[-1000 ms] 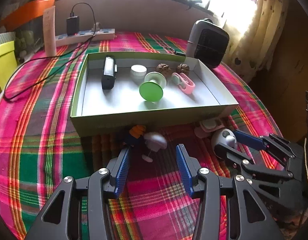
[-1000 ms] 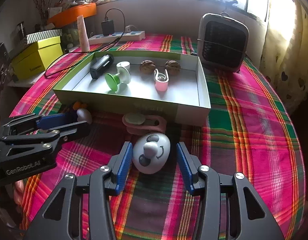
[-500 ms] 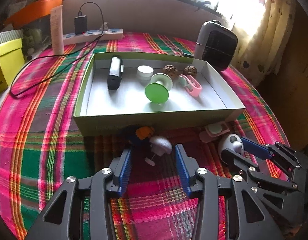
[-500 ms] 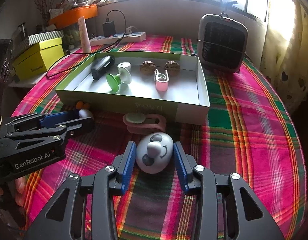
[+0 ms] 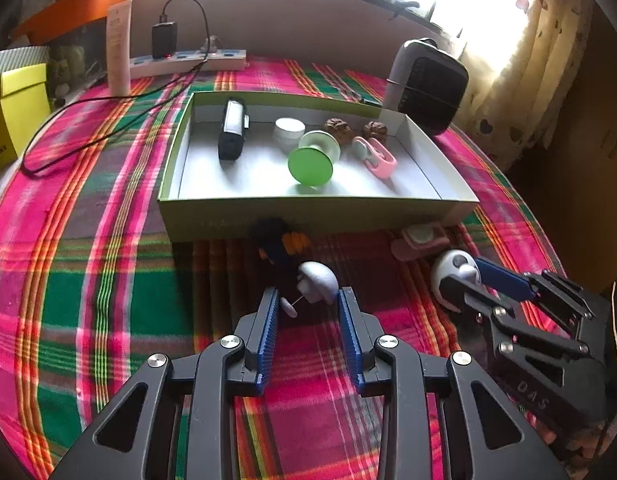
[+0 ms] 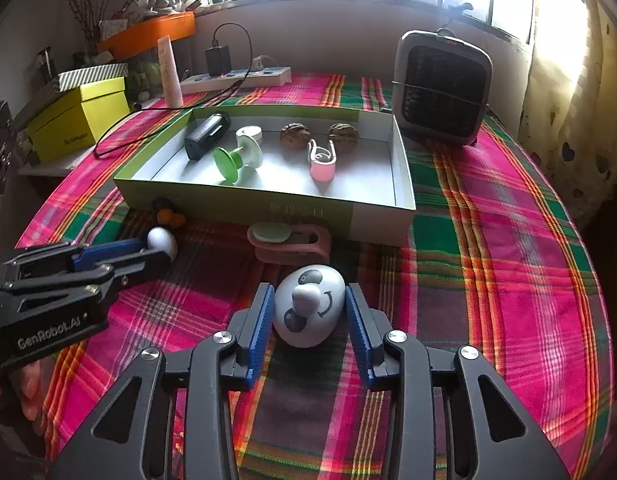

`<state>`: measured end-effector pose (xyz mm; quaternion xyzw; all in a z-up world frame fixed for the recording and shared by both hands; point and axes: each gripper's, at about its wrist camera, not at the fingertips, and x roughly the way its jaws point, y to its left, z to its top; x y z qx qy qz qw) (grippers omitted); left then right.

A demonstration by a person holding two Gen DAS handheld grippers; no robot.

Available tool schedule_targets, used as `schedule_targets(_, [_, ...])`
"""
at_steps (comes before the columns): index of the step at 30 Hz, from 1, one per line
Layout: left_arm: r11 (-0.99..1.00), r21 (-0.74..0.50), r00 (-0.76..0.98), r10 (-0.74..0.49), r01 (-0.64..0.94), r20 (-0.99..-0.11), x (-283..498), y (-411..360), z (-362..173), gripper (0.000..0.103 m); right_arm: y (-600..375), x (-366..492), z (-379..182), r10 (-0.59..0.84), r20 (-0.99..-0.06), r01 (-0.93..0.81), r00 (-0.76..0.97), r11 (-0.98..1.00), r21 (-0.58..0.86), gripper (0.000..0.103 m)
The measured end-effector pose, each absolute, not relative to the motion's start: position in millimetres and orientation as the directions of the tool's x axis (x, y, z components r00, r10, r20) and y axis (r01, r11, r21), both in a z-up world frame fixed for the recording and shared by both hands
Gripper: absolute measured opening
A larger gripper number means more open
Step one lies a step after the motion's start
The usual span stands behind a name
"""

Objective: Organize objects
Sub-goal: 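Close the left tool on the white mushroom peg while the right tool holds the ball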

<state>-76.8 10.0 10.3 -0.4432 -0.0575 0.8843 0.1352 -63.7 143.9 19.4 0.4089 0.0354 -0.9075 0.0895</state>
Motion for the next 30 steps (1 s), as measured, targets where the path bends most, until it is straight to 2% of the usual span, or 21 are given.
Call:
schedule_targets(17, [-0.938,-0.242,-0.539,0.342,-0.249,-0.77,-53.5,16.6,11.0,0.028,156.7,-47.2,21.4,-0.146,-0.743,0.168,-0.654,-0.985,0.045,0.033])
schedule_targets(23, [-0.935,-0.231,-0.537,0.344,-0.268,-0.77,-55.4,21.8,11.5,0.041,164.7,-47.9,20.2,-0.173,-0.745,0.157,-0.644,-0.983,0.093,0.033])
schedule_targets(26, [-0.938,-0.205,-0.542,0.33,-0.278,-0.773,-55.8,27.5,11.4,0.044,162.0,-50.4,16.9,-0.17,-0.757,0.164,-0.631,-0.983,0.084,0.041])
schedule_targets(30, [-0.941,-0.202,-0.548,0.323,-0.271,-0.772,-60.3,28.7,11.6,0.044,158.6,-54.0,12.7,-0.173,-0.768,0.174,-0.616,-0.981,0.082,0.045])
